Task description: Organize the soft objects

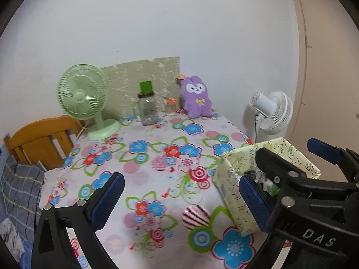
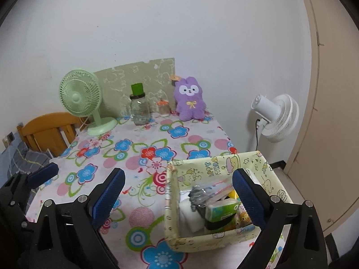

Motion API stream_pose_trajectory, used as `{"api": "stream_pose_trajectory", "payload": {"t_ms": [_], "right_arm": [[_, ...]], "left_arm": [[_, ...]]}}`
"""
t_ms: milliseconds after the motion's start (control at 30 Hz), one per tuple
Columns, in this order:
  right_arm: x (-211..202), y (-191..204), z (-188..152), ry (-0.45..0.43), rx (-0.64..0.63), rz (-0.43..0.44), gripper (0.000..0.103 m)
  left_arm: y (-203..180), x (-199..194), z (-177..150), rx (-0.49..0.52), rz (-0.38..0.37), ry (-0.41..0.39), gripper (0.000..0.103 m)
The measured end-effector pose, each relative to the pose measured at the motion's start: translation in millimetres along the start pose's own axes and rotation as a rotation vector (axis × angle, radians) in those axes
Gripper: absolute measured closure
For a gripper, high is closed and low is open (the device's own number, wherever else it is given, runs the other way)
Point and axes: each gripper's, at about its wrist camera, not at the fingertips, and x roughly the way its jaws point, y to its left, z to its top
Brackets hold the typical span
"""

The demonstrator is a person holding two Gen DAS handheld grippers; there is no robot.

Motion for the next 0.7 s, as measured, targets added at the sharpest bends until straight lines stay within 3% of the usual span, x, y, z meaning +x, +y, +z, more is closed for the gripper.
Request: {"api": "stream_pose_trajectory", "payload": {"t_ms": [133,700], "right_arm": [[-13.0,11.3,0.4,-0.023,-0.008,0.004,0.0],[-55.9,40.9,-5.8,-0.086,-0.045,0.039,0.0]], "left_arm": [[18.3,-13.8,-2.9,-0.03,0.018,-0.017,0.0],[72.6,-69.2,-23.2,-0.129,0.119,-0.077,0.0]]}}
